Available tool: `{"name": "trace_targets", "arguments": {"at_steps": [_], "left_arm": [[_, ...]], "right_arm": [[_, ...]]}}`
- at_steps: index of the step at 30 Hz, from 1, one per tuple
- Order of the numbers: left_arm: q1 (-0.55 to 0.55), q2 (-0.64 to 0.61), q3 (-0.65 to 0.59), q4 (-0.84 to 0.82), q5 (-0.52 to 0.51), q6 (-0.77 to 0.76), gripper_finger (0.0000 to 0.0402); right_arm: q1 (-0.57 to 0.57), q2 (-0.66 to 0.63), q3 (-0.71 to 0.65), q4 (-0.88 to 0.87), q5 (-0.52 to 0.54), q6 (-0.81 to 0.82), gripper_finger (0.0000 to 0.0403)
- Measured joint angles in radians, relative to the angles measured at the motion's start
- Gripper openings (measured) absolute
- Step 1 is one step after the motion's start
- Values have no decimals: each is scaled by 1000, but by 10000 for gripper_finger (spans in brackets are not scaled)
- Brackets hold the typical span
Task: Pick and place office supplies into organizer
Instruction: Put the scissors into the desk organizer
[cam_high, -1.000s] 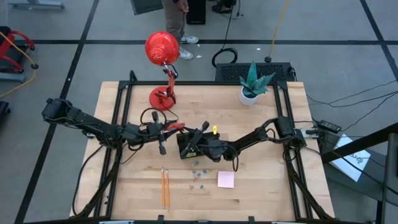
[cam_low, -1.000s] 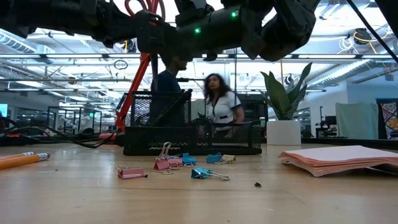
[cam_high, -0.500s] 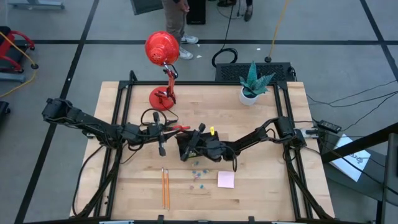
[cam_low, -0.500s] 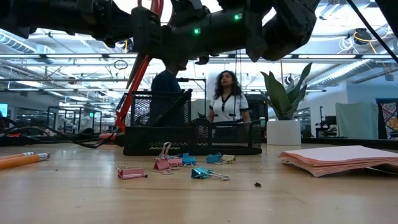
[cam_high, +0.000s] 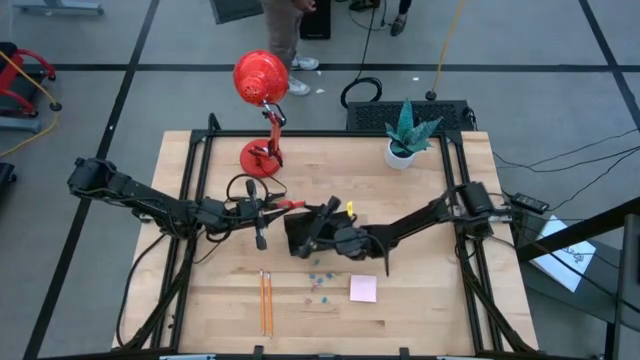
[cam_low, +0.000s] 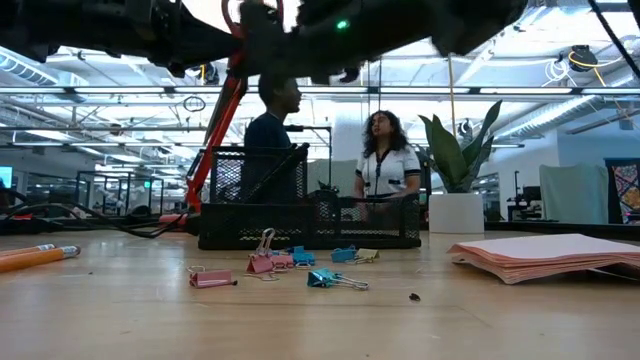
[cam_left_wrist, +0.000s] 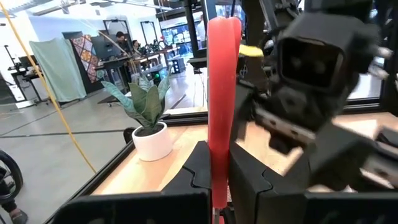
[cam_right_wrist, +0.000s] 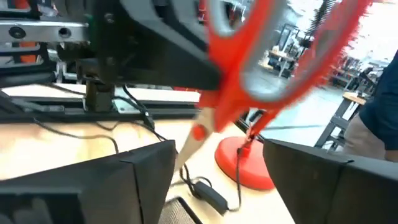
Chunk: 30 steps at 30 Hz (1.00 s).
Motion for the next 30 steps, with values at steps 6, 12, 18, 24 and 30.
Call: {"name": "trace_targets", "arguments": {"at_steps": [6, 12, 18, 24, 30], "left_arm": [[0, 0, 0, 1, 48, -5, 17], [3, -1, 0, 11, 105, -14, 17], [27, -1, 48, 2, 175, -19, 17], [71, 62, 71, -19, 216, -44, 17], [81, 238, 70, 99, 259, -64, 17]], "right_arm": [[26, -192, -201, -18, -3, 54, 238], [71, -365, -456, 202, -4, 36, 149], [87, -440, -651, 455, -62, -10, 12], [85, -441, -690, 547, -112, -6, 5], [85, -441, -690, 548, -120, -13, 2]]}}
